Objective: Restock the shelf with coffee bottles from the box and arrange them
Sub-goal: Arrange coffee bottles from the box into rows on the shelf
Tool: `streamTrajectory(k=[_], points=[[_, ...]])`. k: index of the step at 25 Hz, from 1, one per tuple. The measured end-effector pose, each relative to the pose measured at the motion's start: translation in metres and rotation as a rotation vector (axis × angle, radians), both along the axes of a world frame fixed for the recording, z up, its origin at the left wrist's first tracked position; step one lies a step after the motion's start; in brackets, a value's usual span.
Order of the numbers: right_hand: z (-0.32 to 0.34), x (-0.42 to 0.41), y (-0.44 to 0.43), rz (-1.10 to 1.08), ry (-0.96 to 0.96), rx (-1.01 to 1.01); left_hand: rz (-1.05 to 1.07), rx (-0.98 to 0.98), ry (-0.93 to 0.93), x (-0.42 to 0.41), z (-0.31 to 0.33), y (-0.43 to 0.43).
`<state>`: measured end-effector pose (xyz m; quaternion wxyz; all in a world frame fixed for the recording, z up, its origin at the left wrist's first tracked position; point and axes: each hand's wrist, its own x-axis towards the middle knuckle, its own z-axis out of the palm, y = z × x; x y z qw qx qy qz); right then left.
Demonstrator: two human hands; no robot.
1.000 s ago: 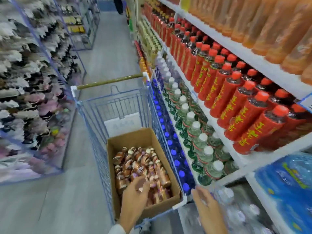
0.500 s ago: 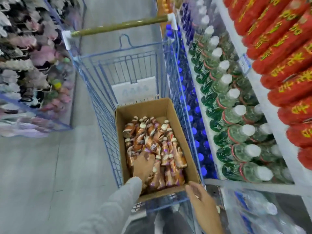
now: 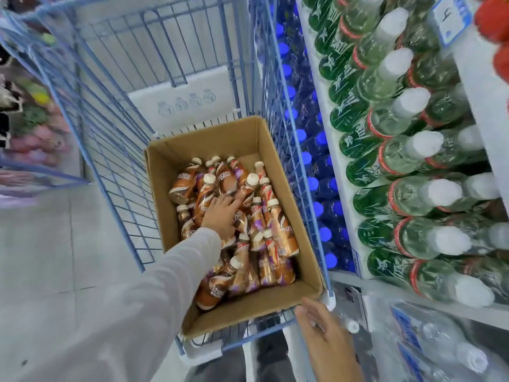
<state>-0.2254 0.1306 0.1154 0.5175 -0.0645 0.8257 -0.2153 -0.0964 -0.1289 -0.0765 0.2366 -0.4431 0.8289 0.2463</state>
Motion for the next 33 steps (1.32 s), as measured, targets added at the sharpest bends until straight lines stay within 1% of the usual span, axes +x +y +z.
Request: streamTrajectory(k=[4, 6, 7, 9, 12, 13, 15, 18, 22, 25, 26, 29, 31, 33], points=[[-0.01, 0.004, -0.002, 0.031, -0.027, 0.016, -0.094, -0.007, 0.003, 0.009, -0.01, -0.006], [-0.008, 0.004, -0.008, 0.08, -0.036, 0.015, -0.048, 0.033, 0.033, 0.021, -0.002, -0.004], [-0.007, 0.004, -0.012, 0.107, -0.041, 0.005, 0.026, 0.065, 0.065, 0.029, 0.007, 0.0], [-0.004, 0.001, -0.023, 0.157, -0.053, -0.021, 0.299, 0.144, 0.186, 0.046, 0.031, 0.015], [-0.007, 0.0, -0.048, 0.214, -0.067, -0.083, 0.847, 0.348, 0.462, 0.073, 0.083, 0.045], [-0.011, 0.002, -0.058, 0.233, -0.069, -0.096, 0.992, 0.408, 0.559, 0.08, 0.101, 0.057], [-0.026, 0.01, -0.084, 0.269, -0.07, -0.113, 1.191, 0.482, 0.712, 0.09, 0.134, 0.079], [-0.06, 0.035, -0.134, 0.341, -0.101, -0.123, 1.387, 0.539, 0.835, 0.101, 0.171, 0.1], [-0.125, 0.076, -0.214, 0.399, -0.13, -0.151, 1.518, 0.476, 0.857, 0.115, 0.189, 0.113], [-0.173, 0.103, -0.257, 0.342, -0.176, -0.148, 1.585, 0.435, 0.857, 0.127, 0.188, 0.117], [-0.187, 0.108, -0.265, 0.323, -0.17, -0.142, 1.608, 0.434, 0.854, 0.131, 0.186, 0.119], [-0.222, 0.118, -0.276, 0.31, -0.069, -0.117, 1.664, 0.438, 0.851, 0.141, 0.18, 0.12], [-0.229, 0.118, -0.273, 0.306, -0.031, -0.129, 1.675, 0.431, 0.866, 0.144, 0.178, 0.118], [-0.214, 0.11, -0.263, 0.308, -0.03, -0.213, 1.661, 0.41, 0.866, 0.143, 0.182, 0.117]])
